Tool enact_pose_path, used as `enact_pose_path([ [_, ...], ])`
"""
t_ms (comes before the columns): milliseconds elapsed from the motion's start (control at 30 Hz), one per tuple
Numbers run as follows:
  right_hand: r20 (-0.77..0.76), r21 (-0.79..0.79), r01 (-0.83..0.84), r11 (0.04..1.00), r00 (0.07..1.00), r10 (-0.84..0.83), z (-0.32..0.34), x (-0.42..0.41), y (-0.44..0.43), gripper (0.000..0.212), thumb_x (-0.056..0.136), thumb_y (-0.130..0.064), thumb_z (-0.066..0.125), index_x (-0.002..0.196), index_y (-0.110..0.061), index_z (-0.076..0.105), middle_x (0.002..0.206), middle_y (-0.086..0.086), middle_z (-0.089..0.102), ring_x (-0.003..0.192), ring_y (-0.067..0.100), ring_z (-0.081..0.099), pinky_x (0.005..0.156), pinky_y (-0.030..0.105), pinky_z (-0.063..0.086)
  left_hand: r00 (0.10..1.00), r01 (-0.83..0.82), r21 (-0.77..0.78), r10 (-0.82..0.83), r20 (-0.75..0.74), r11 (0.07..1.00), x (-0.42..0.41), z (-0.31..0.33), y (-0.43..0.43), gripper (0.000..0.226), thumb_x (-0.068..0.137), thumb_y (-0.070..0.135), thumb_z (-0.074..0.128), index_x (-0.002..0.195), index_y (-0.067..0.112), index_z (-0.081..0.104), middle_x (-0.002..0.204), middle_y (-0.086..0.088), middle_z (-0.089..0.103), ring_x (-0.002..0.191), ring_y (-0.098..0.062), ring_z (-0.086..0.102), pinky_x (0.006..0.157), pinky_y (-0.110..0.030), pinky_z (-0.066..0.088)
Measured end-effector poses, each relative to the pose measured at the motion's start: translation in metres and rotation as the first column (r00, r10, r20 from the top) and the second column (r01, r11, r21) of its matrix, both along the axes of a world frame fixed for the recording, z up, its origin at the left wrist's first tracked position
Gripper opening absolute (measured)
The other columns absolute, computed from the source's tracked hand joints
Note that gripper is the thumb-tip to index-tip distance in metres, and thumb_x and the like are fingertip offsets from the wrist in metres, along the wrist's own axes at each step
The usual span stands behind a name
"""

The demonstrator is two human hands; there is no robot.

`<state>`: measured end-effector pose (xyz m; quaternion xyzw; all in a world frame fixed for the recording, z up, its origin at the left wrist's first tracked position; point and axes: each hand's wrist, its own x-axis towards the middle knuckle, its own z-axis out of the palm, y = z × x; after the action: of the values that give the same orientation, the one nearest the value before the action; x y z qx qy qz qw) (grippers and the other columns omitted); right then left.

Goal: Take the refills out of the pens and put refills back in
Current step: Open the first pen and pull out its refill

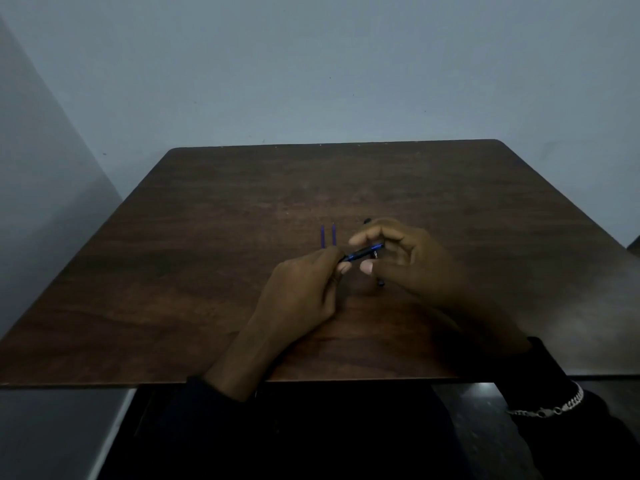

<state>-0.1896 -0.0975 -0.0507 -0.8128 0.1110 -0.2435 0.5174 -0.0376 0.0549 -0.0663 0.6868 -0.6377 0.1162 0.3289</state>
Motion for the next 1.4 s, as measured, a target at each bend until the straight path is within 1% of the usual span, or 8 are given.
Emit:
enact_pose_path([
  [100, -0.044, 0.107, 0.059, 0.992, 0.998, -0.055, 0.003, 0.002, 0.003, 0.042, 0.08, -0.037, 0.08, 0.119, -0.038, 0.066, 0.112, -0.008, 0.071, 0.095, 0.009, 0.075, 0.071, 0.024, 0.06, 1.0, 0.009, 0.001, -0.009, -0.012, 1.0, -0.001, 0.001, 0.0, 0.02, 0.096, 0.027, 0.05, 0.1, 0.014, 0.066, 0.084, 0.0, 0.072, 0.068, -0.019, 0.066, 0.059, -0.029, 0.048],
  [233, -0.043, 0.037, 0.106, 0.994, 0.994, -0.104, -0.002, 0.006, 0.0, 0.009, 0.094, -0.033, 0.072, 0.092, -0.025, 0.074, 0.078, 0.002, 0.076, 0.061, 0.013, 0.072, 0.057, 0.027, 0.055, 1.0, 0.012, -0.013, -0.013, -0.011, 1.0, -0.001, 0.001, 0.0, 0.02, 0.1, 0.028, 0.051, 0.093, 0.014, 0.063, 0.08, 0.002, 0.069, 0.064, -0.016, 0.063, 0.057, -0.026, 0.044],
  [433, -0.008, 0.039, -0.001, 0.999, 1.0, 0.001, 0.0, 0.0, 0.0, 0.031, 0.085, -0.014, 0.076, 0.111, -0.03, 0.072, 0.11, -0.005, 0.076, 0.099, 0.009, 0.074, 0.083, 0.025, 0.06, 1.0, 0.008, -0.01, -0.008, -0.005, 1.0, 0.0, -0.001, 0.0, 0.022, 0.099, 0.03, 0.049, 0.097, 0.014, 0.064, 0.082, 0.0, 0.071, 0.067, -0.019, 0.065, 0.059, -0.027, 0.046],
  [600, -0.011, 0.12, 0.109, 0.987, 0.994, -0.108, 0.001, 0.006, 0.001, 0.005, 0.09, -0.035, 0.075, 0.092, -0.031, 0.074, 0.079, 0.002, 0.076, 0.063, 0.013, 0.073, 0.055, 0.024, 0.056, 1.0, 0.0, -0.022, 0.0, 0.002, 1.0, 0.0, -0.002, 0.0, 0.018, 0.1, 0.028, 0.05, 0.093, 0.015, 0.061, 0.08, 0.002, 0.069, 0.066, -0.014, 0.061, 0.059, -0.021, 0.038],
  [667, 0.003, 0.078, 0.115, 0.99, 0.993, -0.115, -0.001, 0.007, 0.0, 0.012, 0.094, -0.031, 0.073, 0.083, -0.031, 0.075, 0.073, 0.003, 0.075, 0.058, 0.013, 0.071, 0.053, 0.023, 0.055, 1.0, 0.001, -0.027, -0.001, 0.006, 1.0, 0.0, -0.002, 0.0, 0.017, 0.1, 0.028, 0.051, 0.091, 0.016, 0.06, 0.078, 0.003, 0.068, 0.064, -0.013, 0.059, 0.06, -0.019, 0.034],
  [833, 0.045, 0.087, 0.093, 0.992, 0.994, -0.097, -0.002, 0.002, -0.001, 0.009, 0.093, -0.015, 0.074, 0.095, -0.024, 0.076, 0.081, 0.007, 0.077, 0.068, 0.014, 0.073, 0.062, 0.031, 0.061, 1.0, -0.01, -0.027, 0.01, -0.005, 1.0, -0.001, -0.003, 0.0, 0.02, 0.104, 0.031, 0.049, 0.093, 0.018, 0.059, 0.077, 0.008, 0.062, 0.063, -0.012, 0.058, 0.058, -0.024, 0.038],
  [1000, 0.088, 0.088, 0.082, 0.993, 0.992, -0.089, 0.007, -0.002, 0.002, 0.018, 0.091, 0.005, 0.071, 0.095, -0.013, 0.074, 0.093, -0.006, 0.076, 0.079, 0.008, 0.073, 0.071, 0.022, 0.059, 0.998, -0.003, -0.024, 0.001, -0.055, 1.0, -0.002, -0.001, 0.001, 0.015, 0.106, 0.032, 0.048, 0.102, 0.023, 0.059, 0.073, 0.016, 0.05, 0.058, -0.006, 0.051, 0.055, -0.025, 0.039],
  [1400, 0.112, 0.077, 0.146, 0.986, 0.982, -0.154, 0.013, -0.007, -0.001, 0.023, 0.089, 0.008, 0.072, 0.092, -0.015, 0.074, 0.086, -0.01, 0.077, 0.073, 0.006, 0.07, 0.066, 0.02, 0.055, 0.989, -0.059, 0.004, 0.059, -0.133, 0.998, -0.001, 0.004, 0.002, 0.022, 0.104, 0.034, 0.048, 0.095, 0.023, 0.064, 0.07, 0.006, 0.061, 0.061, -0.01, 0.057, 0.058, -0.041, 0.049],
])
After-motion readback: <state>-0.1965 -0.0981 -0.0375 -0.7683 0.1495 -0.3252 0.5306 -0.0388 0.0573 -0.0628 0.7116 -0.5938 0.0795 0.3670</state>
